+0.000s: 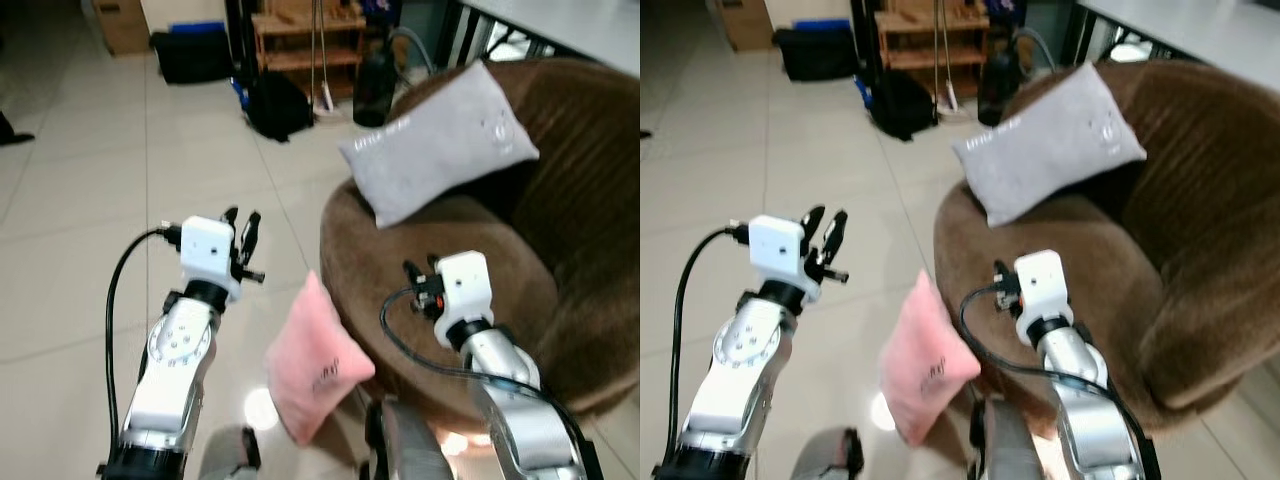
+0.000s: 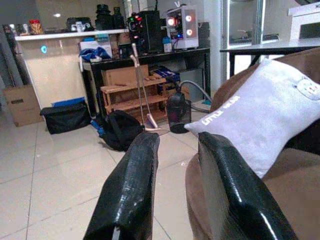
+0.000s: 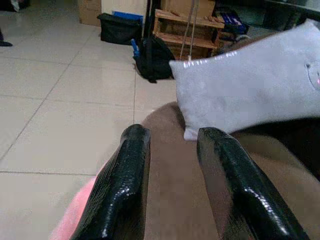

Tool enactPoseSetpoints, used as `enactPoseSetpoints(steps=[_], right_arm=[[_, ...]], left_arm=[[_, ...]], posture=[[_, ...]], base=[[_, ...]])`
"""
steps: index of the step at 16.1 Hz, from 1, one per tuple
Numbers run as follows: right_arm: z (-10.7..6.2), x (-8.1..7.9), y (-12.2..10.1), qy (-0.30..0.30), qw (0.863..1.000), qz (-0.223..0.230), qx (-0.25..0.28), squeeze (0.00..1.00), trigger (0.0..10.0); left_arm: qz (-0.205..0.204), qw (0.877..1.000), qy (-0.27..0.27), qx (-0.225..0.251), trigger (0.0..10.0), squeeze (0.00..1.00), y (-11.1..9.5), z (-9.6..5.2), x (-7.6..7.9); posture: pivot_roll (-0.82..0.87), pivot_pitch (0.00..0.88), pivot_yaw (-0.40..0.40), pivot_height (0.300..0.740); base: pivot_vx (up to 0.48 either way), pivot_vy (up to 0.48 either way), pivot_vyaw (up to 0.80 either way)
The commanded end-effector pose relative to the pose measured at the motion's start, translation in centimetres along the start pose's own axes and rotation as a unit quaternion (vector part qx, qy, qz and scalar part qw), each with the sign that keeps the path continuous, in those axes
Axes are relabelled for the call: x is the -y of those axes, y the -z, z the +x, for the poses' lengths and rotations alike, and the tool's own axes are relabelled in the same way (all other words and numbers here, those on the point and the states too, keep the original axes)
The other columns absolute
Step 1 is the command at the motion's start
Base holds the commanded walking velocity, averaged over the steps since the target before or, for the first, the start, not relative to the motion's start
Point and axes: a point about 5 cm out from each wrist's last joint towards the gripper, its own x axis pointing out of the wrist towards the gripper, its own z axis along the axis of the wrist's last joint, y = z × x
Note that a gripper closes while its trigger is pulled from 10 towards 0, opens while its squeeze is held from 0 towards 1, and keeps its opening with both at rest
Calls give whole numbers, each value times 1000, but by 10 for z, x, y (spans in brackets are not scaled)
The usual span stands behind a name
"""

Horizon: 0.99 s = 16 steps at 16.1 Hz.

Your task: Move the pillow to the sofa from floor

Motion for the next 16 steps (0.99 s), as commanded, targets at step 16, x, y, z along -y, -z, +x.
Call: enactPoseSetpoints(steps=[16], right_arm=[[-1,5,-4,7,1000,-9,14,0,10000]], left_arm=[[13,1000,3,-2,10000,0,-1,1,0]], posture=[[-64,0,-4,740]], base=[[0,0,0]])
